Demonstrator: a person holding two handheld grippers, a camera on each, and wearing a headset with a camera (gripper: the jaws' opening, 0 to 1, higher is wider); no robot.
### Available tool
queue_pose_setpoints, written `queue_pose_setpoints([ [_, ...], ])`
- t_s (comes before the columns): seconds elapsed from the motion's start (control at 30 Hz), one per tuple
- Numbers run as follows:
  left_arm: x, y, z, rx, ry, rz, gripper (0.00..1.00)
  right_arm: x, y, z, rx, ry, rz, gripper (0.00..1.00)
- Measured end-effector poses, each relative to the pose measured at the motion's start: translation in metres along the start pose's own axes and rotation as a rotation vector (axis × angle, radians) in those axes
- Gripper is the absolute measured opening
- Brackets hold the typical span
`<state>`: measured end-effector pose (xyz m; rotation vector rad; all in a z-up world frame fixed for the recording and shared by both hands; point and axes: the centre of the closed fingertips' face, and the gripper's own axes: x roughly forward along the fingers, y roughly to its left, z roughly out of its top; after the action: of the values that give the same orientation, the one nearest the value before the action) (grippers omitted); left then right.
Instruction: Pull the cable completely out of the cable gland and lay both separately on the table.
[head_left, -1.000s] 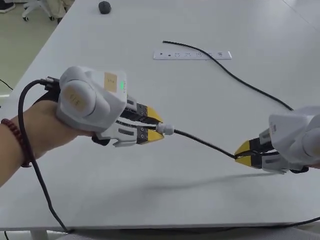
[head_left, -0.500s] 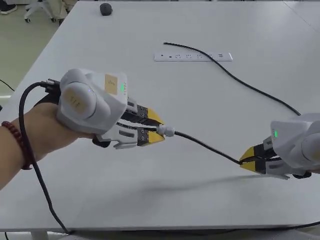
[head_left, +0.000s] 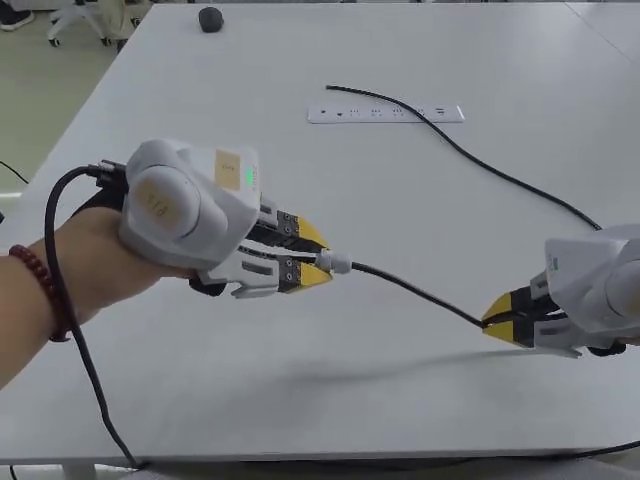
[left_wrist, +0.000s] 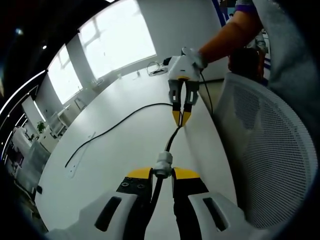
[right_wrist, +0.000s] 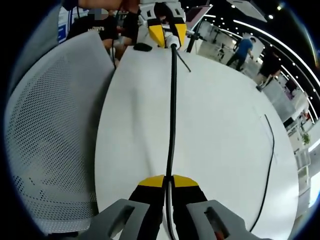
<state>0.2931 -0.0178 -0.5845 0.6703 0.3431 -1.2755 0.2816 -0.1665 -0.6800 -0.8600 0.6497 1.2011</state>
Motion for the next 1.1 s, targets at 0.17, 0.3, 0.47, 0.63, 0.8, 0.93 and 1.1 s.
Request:
queue_pose_setpoints([
  [0.17,0.0,-0.001,0.0,-0.001,0.001,0.001,0.16,0.0,0.001,0.001,0.003,0.003,0.0,0.0],
  [0.3,-0.001,0.0,0.0,-0.001,0.003,0.003,0.16,-0.001,0.001,0.003,0.011,-0.001,0.003,0.0],
  [0.47,0.001,-0.001,0.001,-0.001,0.0,0.002,0.16,-0.005,-0.002,0.027,0.039,-0.09,-0.009,0.1],
  [0.63,0.003,-0.002,0.001,0.003,0.002,-0.001,0.16,-0.009,-0.003,0.051,0.029,-0.141,-0.014,0.12],
  [0.8,0.004,-0.002,0.002,0.002,0.003,0.002,0.16,-0.016,-0.002,0.085,-0.006,-0.215,-0.021,0.13],
  [0.93,0.004,-0.003,0.002,0.001,0.008,0.001,0.16,-0.02,-0.001,0.11,-0.018,-0.265,-0.025,0.12],
  [1.1,0.004,-0.004,0.002,0.004,0.01,-0.002,0.16,-0.02,-0.001,0.132,-0.053,-0.295,-0.032,0.12],
])
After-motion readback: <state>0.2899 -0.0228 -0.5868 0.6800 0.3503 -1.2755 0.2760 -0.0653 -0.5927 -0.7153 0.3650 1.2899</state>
